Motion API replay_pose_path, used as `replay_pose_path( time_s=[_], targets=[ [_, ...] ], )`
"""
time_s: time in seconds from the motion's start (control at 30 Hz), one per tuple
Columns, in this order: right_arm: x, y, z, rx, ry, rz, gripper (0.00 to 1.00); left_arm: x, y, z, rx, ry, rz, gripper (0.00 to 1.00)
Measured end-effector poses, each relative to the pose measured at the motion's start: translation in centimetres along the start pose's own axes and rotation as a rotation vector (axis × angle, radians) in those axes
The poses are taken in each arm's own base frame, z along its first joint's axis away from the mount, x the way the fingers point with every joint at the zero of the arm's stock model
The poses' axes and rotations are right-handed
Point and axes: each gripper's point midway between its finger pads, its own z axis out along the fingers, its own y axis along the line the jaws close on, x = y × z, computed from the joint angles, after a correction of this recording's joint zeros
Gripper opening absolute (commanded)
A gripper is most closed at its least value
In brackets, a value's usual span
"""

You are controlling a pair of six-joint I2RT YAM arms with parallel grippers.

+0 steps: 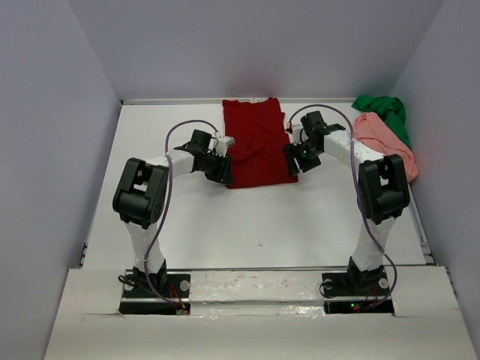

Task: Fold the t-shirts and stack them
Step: Grab one side of the 2/3 rectangular tshirt with both arms

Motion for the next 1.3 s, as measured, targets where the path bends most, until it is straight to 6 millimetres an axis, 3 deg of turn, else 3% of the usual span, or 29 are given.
replay_pose_path(
  time_s=[0.07,0.1,0.2,0.43,0.63,0.9,1.0,1.1,1.2,1.3],
  targets=[
    [0.1,0.0,0.2,-0.001,0.006,0.000,0.67,0.2,-0.4,0.2,0.006,0.010,0.014,0.29],
    [0.3,-0.1,0.3,-0.001,0.013,0.000,0.66,0.4,-0.7,0.3,0.010,0.017,0.021,0.18],
    [0.5,0.0,0.3,-0.004,0.028,0.003,0.64,0.7,-1.1,0.5,0.013,0.033,0.042,0.00],
    [0.9,0.3,0.6,-0.031,0.049,0.006,0.60,0.9,-1.2,0.6,-0.005,0.047,0.076,0.00],
    [2.1,0.3,2.6,-0.060,0.109,0.026,0.57,0.9,-1.2,0.7,-0.014,0.049,0.088,0.00],
    [1.6,0.3,3.2,-0.075,0.117,0.032,0.52,0.8,-1.1,0.5,-0.029,0.050,0.110,0.00],
    [1.5,0.3,3.2,-0.082,0.120,0.030,0.40,0.8,-1.1,0.4,-0.032,0.050,0.116,0.00],
    [1.6,0.5,3.3,-0.091,0.126,0.030,0.15,0.8,-1.1,0.3,-0.037,0.053,0.121,0.00],
    [1.9,0.5,3.4,-0.098,0.135,0.024,0.00,1.0,-1.0,0.1,-0.040,0.060,0.131,0.00],
    [2.4,0.5,3.4,-0.099,0.145,0.020,0.00,1.2,-1.0,-0.3,-0.045,0.070,0.146,0.00]
  ],
)
